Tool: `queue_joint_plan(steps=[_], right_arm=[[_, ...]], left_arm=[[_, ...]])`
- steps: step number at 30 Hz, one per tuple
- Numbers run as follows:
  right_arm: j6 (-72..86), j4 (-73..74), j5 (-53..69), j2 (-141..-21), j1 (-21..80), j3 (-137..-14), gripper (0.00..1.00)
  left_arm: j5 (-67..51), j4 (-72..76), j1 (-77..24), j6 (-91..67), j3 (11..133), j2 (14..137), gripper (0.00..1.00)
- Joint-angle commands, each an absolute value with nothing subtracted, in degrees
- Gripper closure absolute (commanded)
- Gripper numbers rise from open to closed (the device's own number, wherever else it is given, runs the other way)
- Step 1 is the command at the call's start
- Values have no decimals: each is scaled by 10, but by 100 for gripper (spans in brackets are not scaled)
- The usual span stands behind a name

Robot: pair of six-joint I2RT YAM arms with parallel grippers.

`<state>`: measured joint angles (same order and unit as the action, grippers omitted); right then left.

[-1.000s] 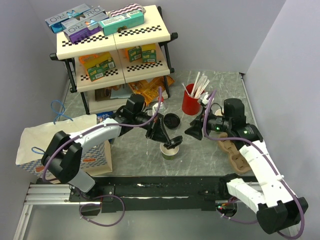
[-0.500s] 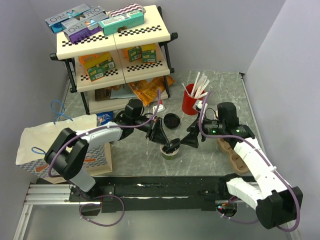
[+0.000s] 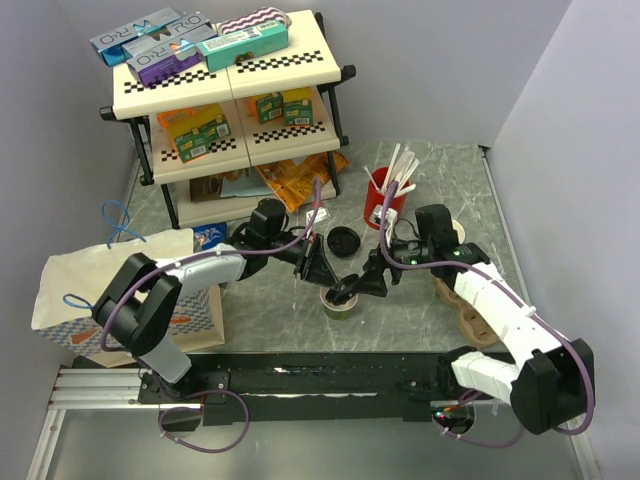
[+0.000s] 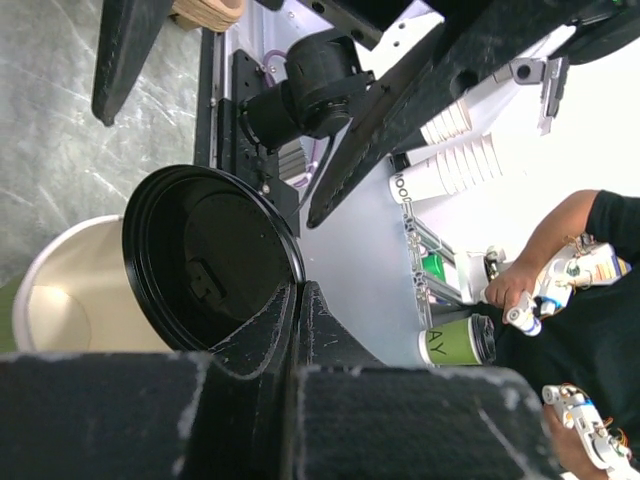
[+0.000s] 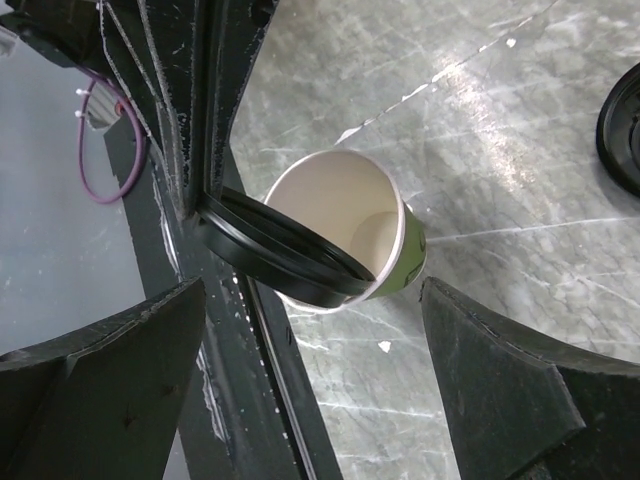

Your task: Pack the takeout coffee

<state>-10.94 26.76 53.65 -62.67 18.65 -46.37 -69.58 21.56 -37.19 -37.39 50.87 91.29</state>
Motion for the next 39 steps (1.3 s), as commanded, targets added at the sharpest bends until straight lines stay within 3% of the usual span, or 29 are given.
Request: queue_joint_plan(steps=[1,19,28,39], right_arm=[[-110,242,533,-642,201,-465,7],[-98,193,498,-671,235,-463,9],[-91,190,483,-681,248,-469,9],[-88,192,466,-693,250,-479,10]], left_arm=[[-688,217,-367,-380,512,923,96],[-676,216,-358,-384,498,918,92],[-657,193,-355,-367,489,902,70],[-642,172,-350,-345,499,892,58]])
